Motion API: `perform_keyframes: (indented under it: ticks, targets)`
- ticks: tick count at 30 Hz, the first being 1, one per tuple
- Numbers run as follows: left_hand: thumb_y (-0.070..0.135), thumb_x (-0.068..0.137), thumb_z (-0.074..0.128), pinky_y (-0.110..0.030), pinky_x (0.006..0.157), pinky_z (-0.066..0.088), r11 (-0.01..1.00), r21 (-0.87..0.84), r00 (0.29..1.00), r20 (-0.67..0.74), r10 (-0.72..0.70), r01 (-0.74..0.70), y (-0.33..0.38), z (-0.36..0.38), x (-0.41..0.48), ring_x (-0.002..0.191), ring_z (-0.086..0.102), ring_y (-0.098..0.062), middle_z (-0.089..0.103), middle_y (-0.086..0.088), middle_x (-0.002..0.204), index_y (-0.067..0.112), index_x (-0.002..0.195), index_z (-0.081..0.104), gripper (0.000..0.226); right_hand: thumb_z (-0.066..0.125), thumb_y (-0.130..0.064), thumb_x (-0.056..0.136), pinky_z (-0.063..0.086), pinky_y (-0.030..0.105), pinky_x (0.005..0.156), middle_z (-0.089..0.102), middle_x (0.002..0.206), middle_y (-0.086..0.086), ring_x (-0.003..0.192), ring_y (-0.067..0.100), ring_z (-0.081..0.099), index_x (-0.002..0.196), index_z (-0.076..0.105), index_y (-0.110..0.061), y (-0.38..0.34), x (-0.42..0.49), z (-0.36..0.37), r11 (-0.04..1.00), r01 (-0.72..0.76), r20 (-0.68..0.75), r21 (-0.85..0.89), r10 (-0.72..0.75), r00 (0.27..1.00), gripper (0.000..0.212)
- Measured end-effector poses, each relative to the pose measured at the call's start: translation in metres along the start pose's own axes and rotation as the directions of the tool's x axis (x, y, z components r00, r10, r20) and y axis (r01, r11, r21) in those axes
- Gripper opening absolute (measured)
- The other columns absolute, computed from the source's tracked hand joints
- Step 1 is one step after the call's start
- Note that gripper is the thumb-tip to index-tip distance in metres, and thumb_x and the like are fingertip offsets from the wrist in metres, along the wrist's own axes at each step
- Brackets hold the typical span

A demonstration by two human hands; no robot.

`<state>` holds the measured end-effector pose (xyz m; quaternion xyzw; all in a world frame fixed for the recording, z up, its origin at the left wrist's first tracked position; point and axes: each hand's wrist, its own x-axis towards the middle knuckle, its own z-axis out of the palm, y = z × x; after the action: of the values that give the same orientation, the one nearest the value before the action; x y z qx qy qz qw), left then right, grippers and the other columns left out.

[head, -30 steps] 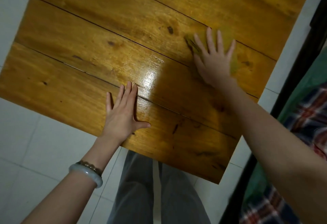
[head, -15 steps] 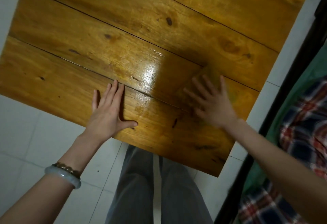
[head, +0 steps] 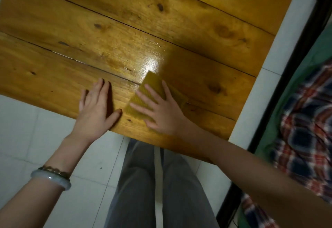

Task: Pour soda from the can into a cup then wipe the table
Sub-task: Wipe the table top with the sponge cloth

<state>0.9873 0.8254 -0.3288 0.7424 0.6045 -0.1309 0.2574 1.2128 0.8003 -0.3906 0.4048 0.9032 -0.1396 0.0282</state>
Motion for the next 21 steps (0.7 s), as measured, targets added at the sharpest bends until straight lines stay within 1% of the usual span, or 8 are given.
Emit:
perform_keyframes:
  ticks: [2, 4, 7, 9, 13, 16, 19, 21]
  targets:
    - [0.05, 0.082, 0.062, -0.046, 0.117, -0.003, 0.999, 0.019, 0.999, 0.02, 0.029, -0.03, 0.005, 0.003, 0.0, 0.147, 0.006, -0.026, 0.005, -0.012, 0.159, 0.012, 0.151, 0.009, 0.095, 0.038, -0.052, 0.088, -0.003, 0.063, 0.112, 0.022, 0.156, 0.004, 0.143, 0.032, 0.017, 0.146, 0.021, -0.035, 0.006, -0.035, -0.001, 0.999, 0.045, 0.04, -0.021, -0.044, 0.998, 0.062]
    - [0.06, 0.076, 0.062, -0.048, 0.117, -0.003, 0.998, 0.045, 0.998, 0.049, 0.035, -0.037, 0.01, 0.004, 0.001, 0.147, 0.002, -0.027, 0.003, -0.012, 0.159, 0.013, 0.152, 0.008, 0.104, 0.031, -0.054, 0.087, -0.002, 0.061, 0.113, 0.02, 0.156, 0.001, 0.143, 0.03, 0.017, 0.147, 0.013, -0.037, 0.029, -0.061, -0.005, 0.998, 0.007, 0.054, -0.069, -0.003, 0.999, 0.064]
    - [0.065, 0.069, 0.064, -0.051, 0.117, -0.003, 0.995, 0.092, 0.997, 0.076, 0.024, -0.031, 0.013, 0.006, 0.0, 0.147, -0.003, -0.029, -0.002, -0.013, 0.159, 0.013, 0.152, 0.004, 0.115, 0.022, -0.055, 0.089, 0.004, 0.063, 0.112, 0.02, 0.156, 0.002, 0.143, 0.031, 0.015, 0.146, 0.009, -0.038, 0.076, -0.078, -0.017, 0.966, -0.217, 0.063, -0.142, 0.228, 0.972, 0.061]
    - [0.066, 0.068, 0.066, -0.053, 0.117, -0.004, 0.995, 0.1, 0.997, 0.071, 0.019, -0.026, 0.012, 0.006, 0.0, 0.147, -0.003, -0.029, -0.002, -0.013, 0.159, 0.013, 0.152, 0.004, 0.117, 0.021, -0.053, 0.094, 0.01, 0.067, 0.11, 0.025, 0.155, 0.005, 0.142, 0.034, 0.02, 0.147, 0.014, -0.035, 0.1, -0.06, -0.027, 0.917, -0.38, 0.015, -0.12, 0.385, 0.923, 0.057]
    - [0.066, 0.065, 0.067, -0.054, 0.116, -0.003, 0.994, 0.107, 0.997, 0.076, 0.012, -0.02, 0.012, 0.009, 0.001, 0.147, 0.0, -0.029, 0.0, -0.013, 0.159, 0.013, 0.152, 0.005, 0.119, 0.017, -0.056, 0.095, 0.007, 0.069, 0.108, 0.021, 0.156, 0.007, 0.143, 0.036, 0.015, 0.147, 0.022, -0.034, 0.096, 0.018, -0.033, 0.842, -0.537, -0.047, -0.048, 0.536, 0.843, 0.057]
    - [0.069, 0.061, 0.066, -0.052, 0.116, -0.005, 0.996, 0.084, 0.998, 0.055, -0.003, -0.002, 0.011, 0.01, 0.001, 0.147, 0.002, -0.025, 0.003, -0.01, 0.159, 0.013, 0.152, 0.007, 0.122, 0.026, -0.056, 0.092, 0.008, 0.069, 0.108, 0.022, 0.156, 0.006, 0.143, 0.035, 0.017, 0.146, 0.025, -0.035, 0.058, 0.049, -0.025, 0.894, -0.447, -0.063, -0.027, 0.444, 0.894, 0.058]
    - [0.066, 0.057, 0.073, -0.05, 0.116, -0.006, 0.998, 0.053, 0.999, 0.041, -0.021, 0.018, 0.012, 0.007, 0.002, 0.146, 0.008, -0.026, 0.009, -0.01, 0.159, 0.013, 0.152, 0.011, 0.125, 0.032, -0.053, 0.091, 0.005, 0.067, 0.109, 0.022, 0.156, 0.005, 0.144, 0.033, 0.014, 0.145, 0.028, -0.035, 0.022, 0.028, -0.013, 0.98, -0.198, -0.035, -0.011, 0.197, 0.98, 0.057]
    - [0.061, 0.056, 0.079, -0.051, 0.116, -0.004, 0.998, 0.058, 0.998, 0.053, -0.023, 0.02, 0.015, 0.004, 0.003, 0.146, 0.01, -0.029, 0.012, -0.012, 0.158, 0.013, 0.151, 0.013, 0.125, 0.032, -0.052, 0.092, 0.002, 0.065, 0.111, 0.02, 0.157, 0.004, 0.144, 0.032, 0.013, 0.146, 0.024, -0.036, 0.015, -0.002, -0.009, 0.998, -0.05, 0.02, -0.022, 0.051, 0.998, 0.058]
